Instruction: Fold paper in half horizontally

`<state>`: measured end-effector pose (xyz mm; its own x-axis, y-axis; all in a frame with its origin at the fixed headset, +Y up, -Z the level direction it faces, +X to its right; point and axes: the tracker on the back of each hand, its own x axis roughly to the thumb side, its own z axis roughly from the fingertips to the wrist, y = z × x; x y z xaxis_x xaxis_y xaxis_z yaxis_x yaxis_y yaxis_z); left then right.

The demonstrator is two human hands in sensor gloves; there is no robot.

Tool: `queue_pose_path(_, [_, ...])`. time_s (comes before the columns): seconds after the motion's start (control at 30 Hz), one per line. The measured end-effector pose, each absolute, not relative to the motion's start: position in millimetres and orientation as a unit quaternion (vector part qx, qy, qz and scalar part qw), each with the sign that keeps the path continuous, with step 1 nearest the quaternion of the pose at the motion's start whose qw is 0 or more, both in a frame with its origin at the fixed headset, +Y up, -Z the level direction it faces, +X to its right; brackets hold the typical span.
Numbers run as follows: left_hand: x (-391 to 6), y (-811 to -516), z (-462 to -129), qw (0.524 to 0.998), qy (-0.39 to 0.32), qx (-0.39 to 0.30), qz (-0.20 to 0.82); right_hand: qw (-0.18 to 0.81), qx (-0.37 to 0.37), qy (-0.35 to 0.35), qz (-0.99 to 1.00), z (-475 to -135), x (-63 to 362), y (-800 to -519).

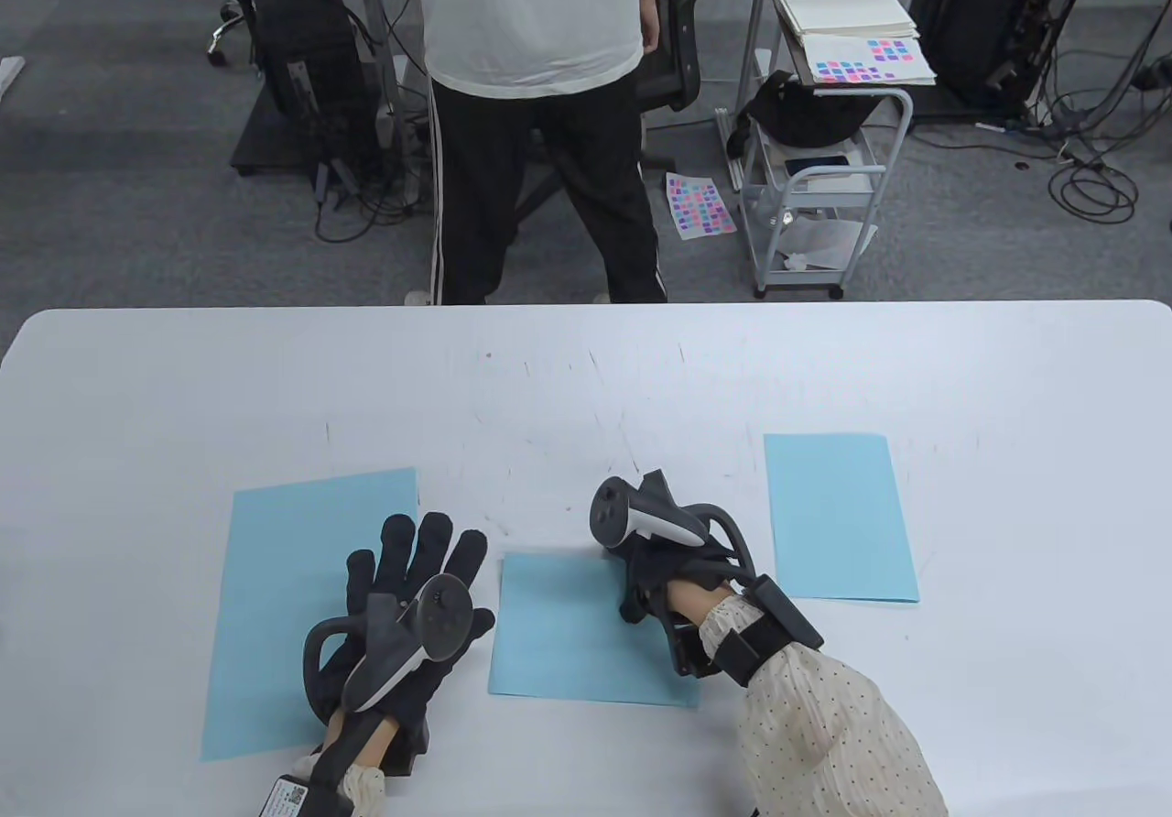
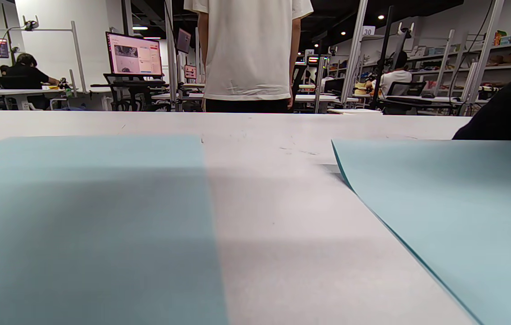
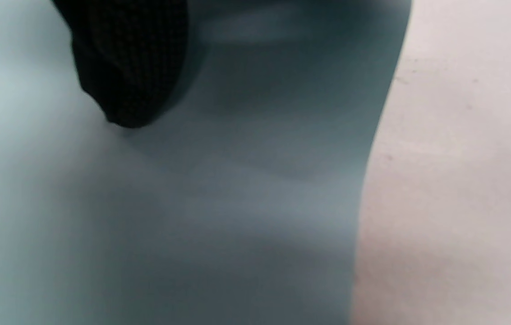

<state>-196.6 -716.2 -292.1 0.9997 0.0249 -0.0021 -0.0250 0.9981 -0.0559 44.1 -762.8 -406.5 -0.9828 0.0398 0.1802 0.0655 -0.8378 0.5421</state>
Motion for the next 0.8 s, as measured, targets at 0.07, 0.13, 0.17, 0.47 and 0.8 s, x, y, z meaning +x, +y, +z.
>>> queue_pose_path(0.07, [-197, -716, -292, 1.0, 0.001, -0.028, 0.012, -0.005, -0.085, -0.272, -0.958, -407, 46, -763])
queue_pose_path(0.13, [-197, -716, -292, 1.0, 0.0, -0.027, 0.012, -0.017, -0.072, -0.263, -0.962, -407, 50, -763])
queue_pose_path(0.17, [-197, -716, -292, 1.0, -0.001, -0.027, 0.013, -0.025, -0.064, -0.256, -0.964, -406, 52, -762])
queue_pose_path(0.47, [-200, -715, -291, 0.999, -0.002, -0.027, 0.019, -0.217, -0.009, -0.227, -0.95, -407, 109, -724])
queue_pose_path(0.8, [-202, -716, -290, 0.999, -0.004, -0.029, 0.03, -0.42, 0.171, -0.078, -0.888, -403, 217, -701])
